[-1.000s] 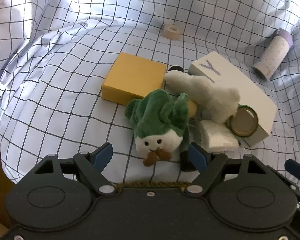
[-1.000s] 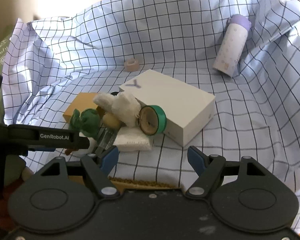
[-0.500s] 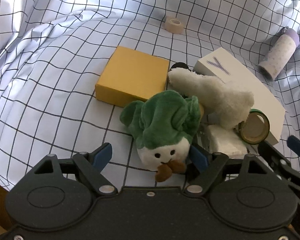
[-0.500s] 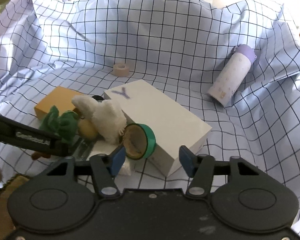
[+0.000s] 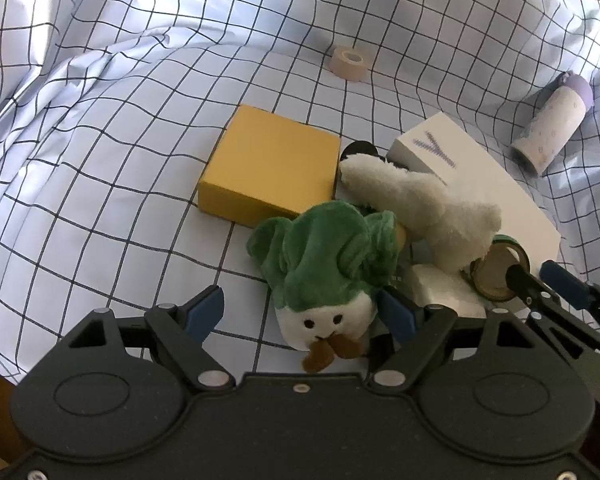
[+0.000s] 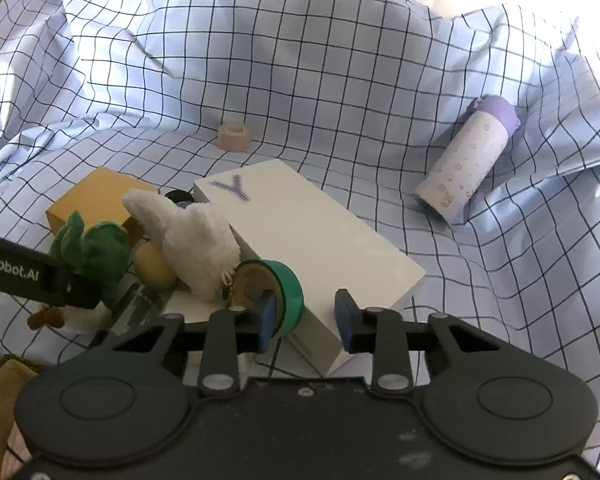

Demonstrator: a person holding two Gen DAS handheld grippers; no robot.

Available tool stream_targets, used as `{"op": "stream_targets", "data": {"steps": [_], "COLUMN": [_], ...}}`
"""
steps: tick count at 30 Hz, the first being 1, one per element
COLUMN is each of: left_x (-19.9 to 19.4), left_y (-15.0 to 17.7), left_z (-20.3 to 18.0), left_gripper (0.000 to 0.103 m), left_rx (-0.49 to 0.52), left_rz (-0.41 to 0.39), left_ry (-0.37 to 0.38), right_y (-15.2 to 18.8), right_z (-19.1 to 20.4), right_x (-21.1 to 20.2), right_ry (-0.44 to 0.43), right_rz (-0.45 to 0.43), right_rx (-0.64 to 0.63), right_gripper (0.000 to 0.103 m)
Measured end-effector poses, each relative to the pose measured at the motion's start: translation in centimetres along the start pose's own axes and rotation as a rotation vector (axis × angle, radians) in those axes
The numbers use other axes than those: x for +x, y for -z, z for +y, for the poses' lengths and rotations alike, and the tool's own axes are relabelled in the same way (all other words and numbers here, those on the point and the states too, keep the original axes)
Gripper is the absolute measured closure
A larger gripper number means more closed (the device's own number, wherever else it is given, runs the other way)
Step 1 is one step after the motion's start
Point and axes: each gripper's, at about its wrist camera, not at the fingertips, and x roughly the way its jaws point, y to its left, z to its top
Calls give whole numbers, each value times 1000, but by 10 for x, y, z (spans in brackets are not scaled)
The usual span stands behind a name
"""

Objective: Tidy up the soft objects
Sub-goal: 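Reach the right tool to the green tape roll while the left tool reaches the green plush toy, then close the right gripper on the green tape roll while the left gripper grasps the green plush toy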

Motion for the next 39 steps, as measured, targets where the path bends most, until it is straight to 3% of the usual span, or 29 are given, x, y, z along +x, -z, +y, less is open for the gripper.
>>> {"op": "stream_targets", "data": {"steps": [4,9,17,20,28,39], "left_x": [1,1,0,0,0,2], "left_y": [1,2,2,1,-1,-3], "left_z": [0,-1,0,-1,1,0], "left_gripper": [23,23,23,23,23,23], "left_rx": [1,0,-1,3,4,8], "left_rz": [0,1,1,0,-1,-6], "left_ry": [1,0,2,2,1,8], "right_y": [0,-2,-12,-12,-13,-10], "right_z": [5,-2,-27,-20,-12,-23], "right_x": [-2,-4,4,10,11,-10], "right_ry": [-11,-32,-271,-276,-213,-236], "right_rz": [-10,13,154,174,129,64], "right_rx": [-13,51,287,291,240,249], "right_gripper": [92,93,92,92,83,62]}}
